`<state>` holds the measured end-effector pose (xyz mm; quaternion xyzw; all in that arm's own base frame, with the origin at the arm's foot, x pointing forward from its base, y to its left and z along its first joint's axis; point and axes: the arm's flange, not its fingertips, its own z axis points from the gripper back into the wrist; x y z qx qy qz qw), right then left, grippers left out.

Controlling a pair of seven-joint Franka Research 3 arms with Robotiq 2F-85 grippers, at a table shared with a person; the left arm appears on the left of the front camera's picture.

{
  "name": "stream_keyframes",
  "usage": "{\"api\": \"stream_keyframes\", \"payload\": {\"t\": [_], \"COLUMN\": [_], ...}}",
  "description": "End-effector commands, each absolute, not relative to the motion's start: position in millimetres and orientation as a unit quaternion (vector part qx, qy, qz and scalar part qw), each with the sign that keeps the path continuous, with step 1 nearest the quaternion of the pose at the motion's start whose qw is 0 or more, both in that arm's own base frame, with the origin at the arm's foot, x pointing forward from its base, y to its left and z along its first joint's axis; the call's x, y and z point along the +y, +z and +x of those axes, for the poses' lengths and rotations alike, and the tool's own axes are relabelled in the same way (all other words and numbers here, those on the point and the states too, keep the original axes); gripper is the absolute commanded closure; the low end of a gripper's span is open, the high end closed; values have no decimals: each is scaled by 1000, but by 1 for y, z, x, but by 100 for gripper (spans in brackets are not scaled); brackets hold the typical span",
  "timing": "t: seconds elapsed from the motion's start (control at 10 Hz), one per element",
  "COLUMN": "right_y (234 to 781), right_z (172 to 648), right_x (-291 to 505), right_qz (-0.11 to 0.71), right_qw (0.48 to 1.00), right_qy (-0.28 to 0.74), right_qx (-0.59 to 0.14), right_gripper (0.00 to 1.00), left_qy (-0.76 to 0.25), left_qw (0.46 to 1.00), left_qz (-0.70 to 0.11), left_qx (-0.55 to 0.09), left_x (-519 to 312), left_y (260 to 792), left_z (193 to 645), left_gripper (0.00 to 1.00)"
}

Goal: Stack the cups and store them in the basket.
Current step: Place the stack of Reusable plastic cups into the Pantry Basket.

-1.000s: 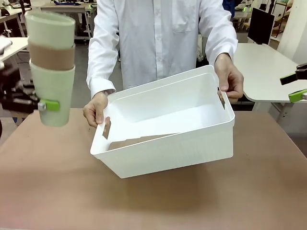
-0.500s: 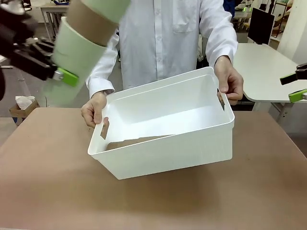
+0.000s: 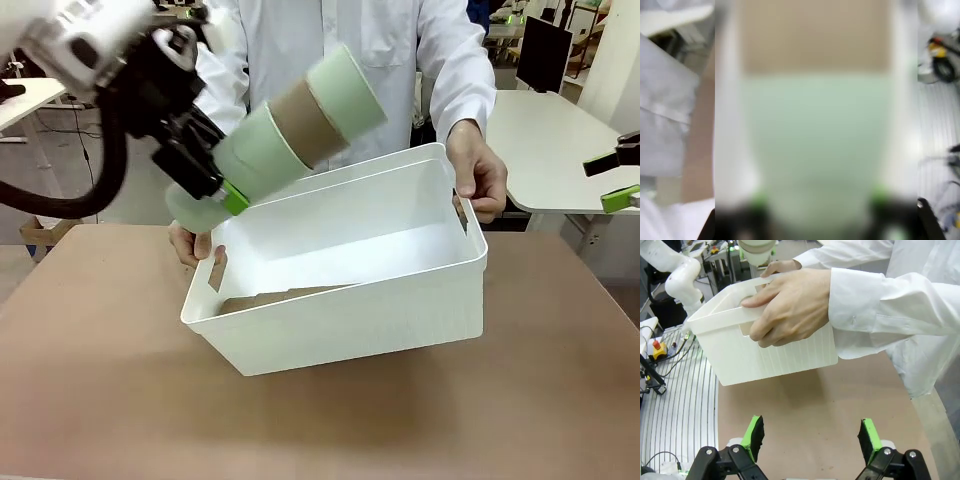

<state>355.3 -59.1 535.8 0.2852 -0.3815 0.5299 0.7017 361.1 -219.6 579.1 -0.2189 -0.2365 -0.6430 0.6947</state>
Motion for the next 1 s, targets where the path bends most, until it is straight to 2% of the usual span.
{"api": "stream_keyframes", "payload": {"t": [0.0, 0.3, 0.9], "right_y": [536, 536, 536], "right_z": [355, 355, 355], "right_x": [-60, -60, -60], "right_qz": [287, 287, 287], "right_qw": [695, 695, 695], "right_qy": [532, 532, 532], "right_qx": [-390, -390, -390], "right_gripper": [0, 0, 0], "left_qy": [-638, -629, -634], "left_qw": [711, 723, 729], "left_qz": [-195, -188, -152], "left_qx": [-224, -216, -206], "left_x": [-243, -272, -309], "left_y": [585, 565, 522], "left_z": [384, 402, 402], "left_gripper": [15, 15, 15]}}
